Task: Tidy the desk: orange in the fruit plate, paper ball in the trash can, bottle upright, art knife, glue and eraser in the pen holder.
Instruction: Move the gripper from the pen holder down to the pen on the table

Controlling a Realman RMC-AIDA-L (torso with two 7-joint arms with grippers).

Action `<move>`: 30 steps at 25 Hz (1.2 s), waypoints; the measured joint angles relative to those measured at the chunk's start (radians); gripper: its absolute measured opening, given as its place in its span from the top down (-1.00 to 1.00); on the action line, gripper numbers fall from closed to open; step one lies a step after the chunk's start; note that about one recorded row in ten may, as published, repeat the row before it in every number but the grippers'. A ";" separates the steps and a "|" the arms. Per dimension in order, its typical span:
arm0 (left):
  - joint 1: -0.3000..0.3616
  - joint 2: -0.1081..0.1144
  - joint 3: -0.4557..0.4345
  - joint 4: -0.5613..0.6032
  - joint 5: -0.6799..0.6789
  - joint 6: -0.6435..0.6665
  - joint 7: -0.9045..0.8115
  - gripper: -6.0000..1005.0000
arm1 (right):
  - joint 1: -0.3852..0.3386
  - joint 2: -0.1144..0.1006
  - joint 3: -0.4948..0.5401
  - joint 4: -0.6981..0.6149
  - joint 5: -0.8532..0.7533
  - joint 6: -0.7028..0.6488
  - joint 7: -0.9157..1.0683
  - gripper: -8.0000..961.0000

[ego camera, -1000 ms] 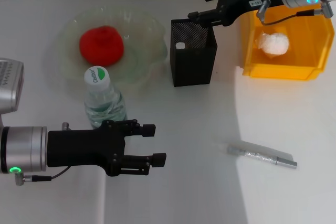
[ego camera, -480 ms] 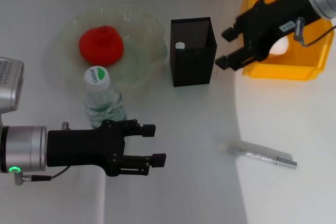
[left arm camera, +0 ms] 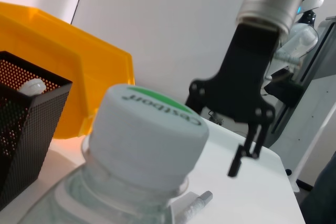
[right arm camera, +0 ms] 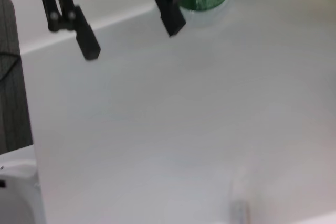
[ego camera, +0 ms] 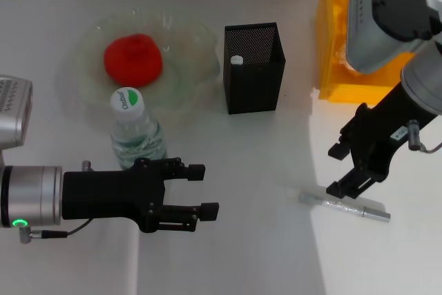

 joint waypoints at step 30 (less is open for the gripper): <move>-0.001 0.000 0.000 -0.003 0.004 0.011 0.006 -0.59 | -0.072 0.003 -0.217 0.125 -0.065 0.202 0.098 0.23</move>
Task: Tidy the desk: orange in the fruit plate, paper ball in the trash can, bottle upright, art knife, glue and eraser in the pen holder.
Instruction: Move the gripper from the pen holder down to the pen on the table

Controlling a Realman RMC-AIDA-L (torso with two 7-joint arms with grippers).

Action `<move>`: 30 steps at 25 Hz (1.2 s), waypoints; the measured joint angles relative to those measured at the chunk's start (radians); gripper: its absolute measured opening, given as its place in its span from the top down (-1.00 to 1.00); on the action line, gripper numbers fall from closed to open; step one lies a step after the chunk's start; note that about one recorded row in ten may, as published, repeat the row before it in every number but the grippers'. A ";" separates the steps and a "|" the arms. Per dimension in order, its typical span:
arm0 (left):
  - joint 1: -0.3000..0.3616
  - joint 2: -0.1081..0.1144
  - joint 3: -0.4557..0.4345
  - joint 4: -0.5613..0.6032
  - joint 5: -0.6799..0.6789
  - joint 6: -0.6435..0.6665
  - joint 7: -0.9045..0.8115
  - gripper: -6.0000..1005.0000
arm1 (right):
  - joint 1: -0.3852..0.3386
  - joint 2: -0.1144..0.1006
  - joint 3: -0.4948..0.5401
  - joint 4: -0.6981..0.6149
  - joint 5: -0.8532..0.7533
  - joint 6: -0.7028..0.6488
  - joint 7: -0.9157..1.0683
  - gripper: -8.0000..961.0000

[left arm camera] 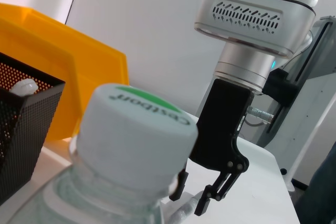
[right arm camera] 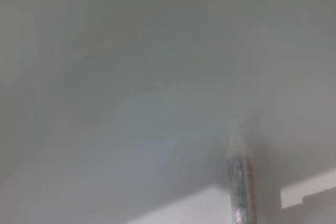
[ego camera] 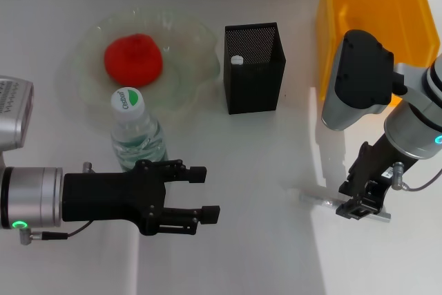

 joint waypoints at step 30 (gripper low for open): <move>0.004 0.000 0.000 0.000 -0.002 0.004 0.003 -0.59 | -0.003 0.000 -0.082 0.002 -0.012 0.040 0.030 0.58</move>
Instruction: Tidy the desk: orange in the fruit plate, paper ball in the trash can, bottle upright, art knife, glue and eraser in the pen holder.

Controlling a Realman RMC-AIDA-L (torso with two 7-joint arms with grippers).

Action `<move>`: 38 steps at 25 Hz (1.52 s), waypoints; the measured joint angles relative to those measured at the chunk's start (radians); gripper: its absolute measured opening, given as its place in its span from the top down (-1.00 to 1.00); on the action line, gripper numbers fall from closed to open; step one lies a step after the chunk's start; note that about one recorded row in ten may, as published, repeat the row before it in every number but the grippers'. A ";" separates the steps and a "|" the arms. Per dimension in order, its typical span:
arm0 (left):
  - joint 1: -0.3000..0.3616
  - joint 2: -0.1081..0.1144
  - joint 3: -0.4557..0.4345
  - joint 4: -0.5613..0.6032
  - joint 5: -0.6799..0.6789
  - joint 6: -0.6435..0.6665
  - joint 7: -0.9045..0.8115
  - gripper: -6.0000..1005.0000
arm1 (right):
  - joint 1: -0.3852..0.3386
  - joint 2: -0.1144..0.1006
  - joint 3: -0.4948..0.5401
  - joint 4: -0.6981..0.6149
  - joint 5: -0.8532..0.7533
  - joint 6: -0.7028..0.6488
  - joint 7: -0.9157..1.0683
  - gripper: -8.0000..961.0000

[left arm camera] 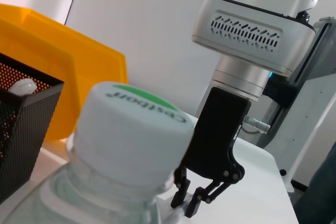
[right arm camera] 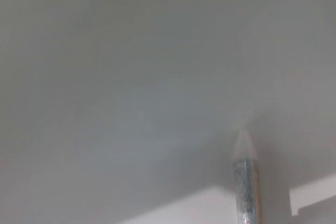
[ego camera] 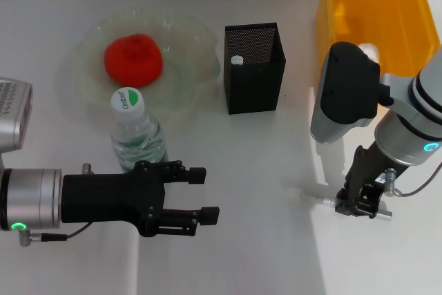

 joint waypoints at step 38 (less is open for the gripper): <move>0.005 -0.002 0.000 -0.007 -0.005 0.003 0.013 -0.59 | 0.028 0.004 0.621 0.841 1.338 0.373 -1.263 0.67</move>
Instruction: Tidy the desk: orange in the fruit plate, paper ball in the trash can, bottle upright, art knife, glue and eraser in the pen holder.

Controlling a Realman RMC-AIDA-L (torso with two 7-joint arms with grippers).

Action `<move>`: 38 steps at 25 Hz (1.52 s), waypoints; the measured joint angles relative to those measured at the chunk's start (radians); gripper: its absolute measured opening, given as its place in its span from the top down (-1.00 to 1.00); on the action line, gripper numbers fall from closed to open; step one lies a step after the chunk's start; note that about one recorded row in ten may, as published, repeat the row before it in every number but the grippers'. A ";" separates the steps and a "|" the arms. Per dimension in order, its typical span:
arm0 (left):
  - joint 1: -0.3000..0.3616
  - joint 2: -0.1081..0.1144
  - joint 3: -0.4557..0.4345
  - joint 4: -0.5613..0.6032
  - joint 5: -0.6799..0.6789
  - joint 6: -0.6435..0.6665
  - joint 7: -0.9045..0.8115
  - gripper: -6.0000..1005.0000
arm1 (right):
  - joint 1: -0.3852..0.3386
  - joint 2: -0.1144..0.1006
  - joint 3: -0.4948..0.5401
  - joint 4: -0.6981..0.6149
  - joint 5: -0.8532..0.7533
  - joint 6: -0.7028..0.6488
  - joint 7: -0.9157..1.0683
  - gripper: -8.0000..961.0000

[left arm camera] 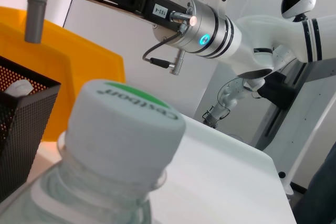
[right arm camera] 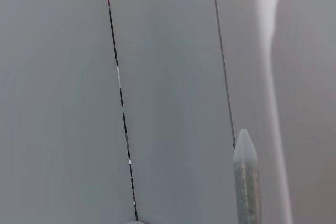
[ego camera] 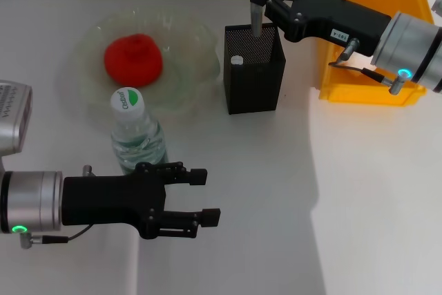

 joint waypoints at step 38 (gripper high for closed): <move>0.169 0.033 -0.163 0.088 -0.002 0.284 0.065 -0.59 | -0.237 -0.052 -0.029 -0.158 -0.501 -0.578 0.216 -0.33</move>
